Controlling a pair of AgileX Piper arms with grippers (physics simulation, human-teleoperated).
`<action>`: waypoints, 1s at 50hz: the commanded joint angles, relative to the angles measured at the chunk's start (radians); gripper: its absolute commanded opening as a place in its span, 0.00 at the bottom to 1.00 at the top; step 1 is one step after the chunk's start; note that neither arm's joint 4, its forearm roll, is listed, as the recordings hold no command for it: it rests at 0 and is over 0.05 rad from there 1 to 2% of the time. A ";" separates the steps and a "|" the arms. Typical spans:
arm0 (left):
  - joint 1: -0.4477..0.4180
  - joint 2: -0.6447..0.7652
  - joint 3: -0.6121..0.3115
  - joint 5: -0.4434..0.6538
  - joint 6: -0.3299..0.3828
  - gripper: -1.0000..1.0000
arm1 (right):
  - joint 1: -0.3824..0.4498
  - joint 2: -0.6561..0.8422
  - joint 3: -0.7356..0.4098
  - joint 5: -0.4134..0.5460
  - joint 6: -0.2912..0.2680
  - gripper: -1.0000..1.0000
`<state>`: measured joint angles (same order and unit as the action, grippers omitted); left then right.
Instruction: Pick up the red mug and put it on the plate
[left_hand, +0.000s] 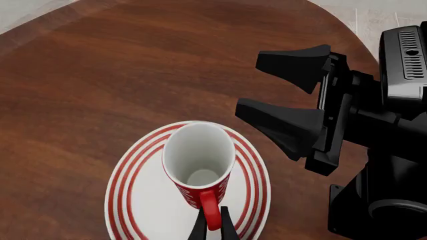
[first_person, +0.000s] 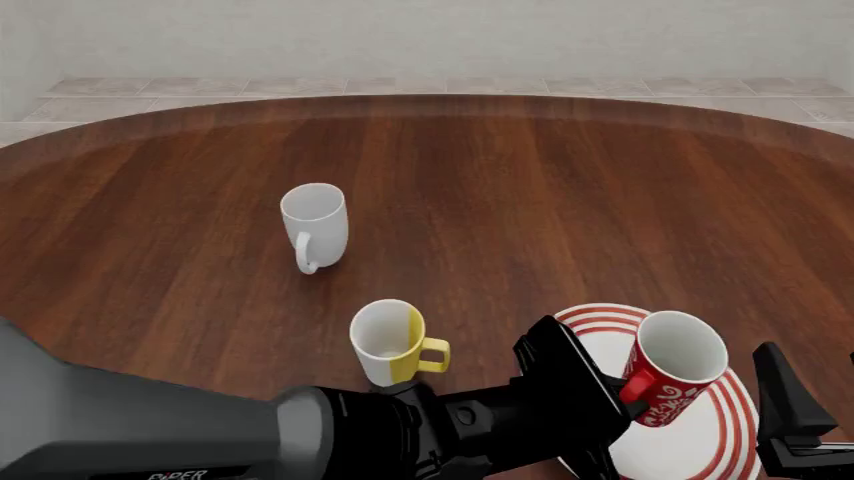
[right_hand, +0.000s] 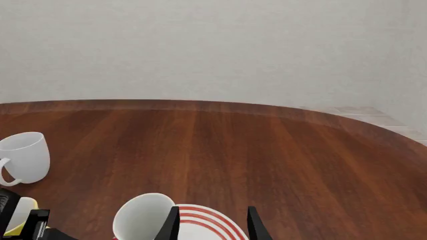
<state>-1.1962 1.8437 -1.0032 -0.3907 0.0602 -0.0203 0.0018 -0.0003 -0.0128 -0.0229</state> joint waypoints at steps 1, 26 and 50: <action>0.004 0.016 -0.007 -0.008 0.002 0.00 | -0.002 0.000 0.000 0.000 0.002 1.00; 0.003 0.044 -0.022 -0.009 0.006 0.00 | -0.004 0.000 0.000 0.001 0.008 1.00; 0.013 0.076 -0.037 -0.016 -0.010 0.00 | -0.005 0.000 0.000 0.000 0.008 1.00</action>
<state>-1.1871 1.9087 -1.0303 -0.4021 0.0513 -0.0248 0.0021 -0.0003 -0.0125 -0.0146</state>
